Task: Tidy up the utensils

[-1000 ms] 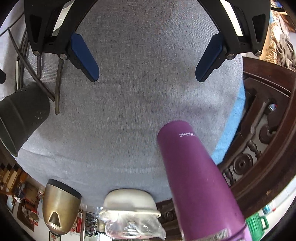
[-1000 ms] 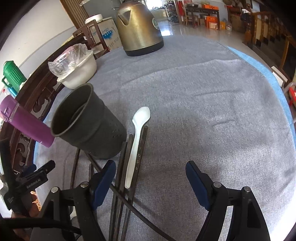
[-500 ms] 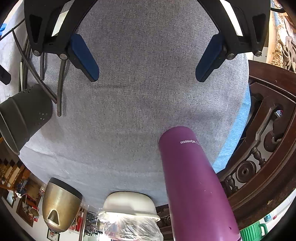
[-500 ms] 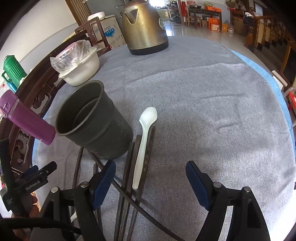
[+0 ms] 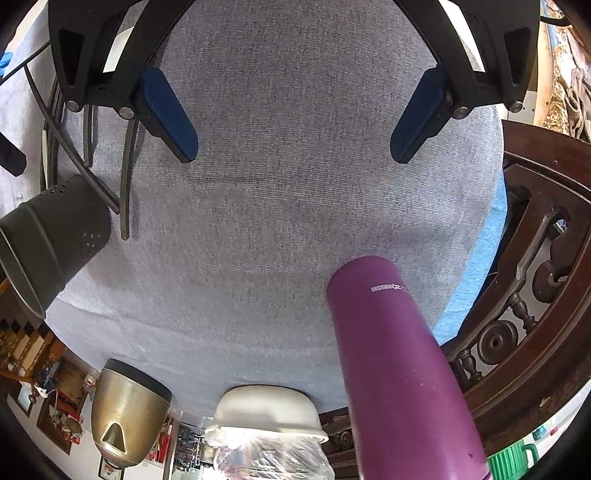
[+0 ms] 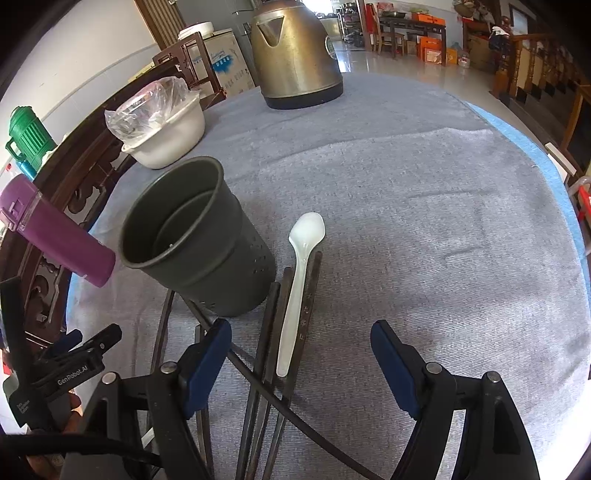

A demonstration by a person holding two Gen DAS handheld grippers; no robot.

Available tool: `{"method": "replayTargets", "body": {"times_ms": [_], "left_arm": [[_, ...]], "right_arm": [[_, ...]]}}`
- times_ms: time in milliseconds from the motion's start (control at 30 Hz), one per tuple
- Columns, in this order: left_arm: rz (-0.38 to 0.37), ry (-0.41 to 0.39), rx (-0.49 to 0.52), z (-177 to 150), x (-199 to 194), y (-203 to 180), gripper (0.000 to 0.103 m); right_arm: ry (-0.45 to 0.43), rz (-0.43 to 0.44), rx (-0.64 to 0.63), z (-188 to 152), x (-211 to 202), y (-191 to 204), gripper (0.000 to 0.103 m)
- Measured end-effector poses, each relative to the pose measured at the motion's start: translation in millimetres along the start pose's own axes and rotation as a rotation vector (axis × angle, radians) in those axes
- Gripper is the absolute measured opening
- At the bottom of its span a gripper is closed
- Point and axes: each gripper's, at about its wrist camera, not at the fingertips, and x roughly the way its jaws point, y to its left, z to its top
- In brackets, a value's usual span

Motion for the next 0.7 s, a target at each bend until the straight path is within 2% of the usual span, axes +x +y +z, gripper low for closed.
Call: {"method": "replayTargets", "body": {"times_ms": [233,700], "left_arm": [[-0.003,0.001,0.02,0,-1,-10,0.103],[0.005,-0.008,0.06,1,-9,-34,0.103]], "right_arm": [[0.002,0.01,0.0,0,2,1,0.081],[-0.007,0.039,0.025,-1,0,-13,0.071]]}}
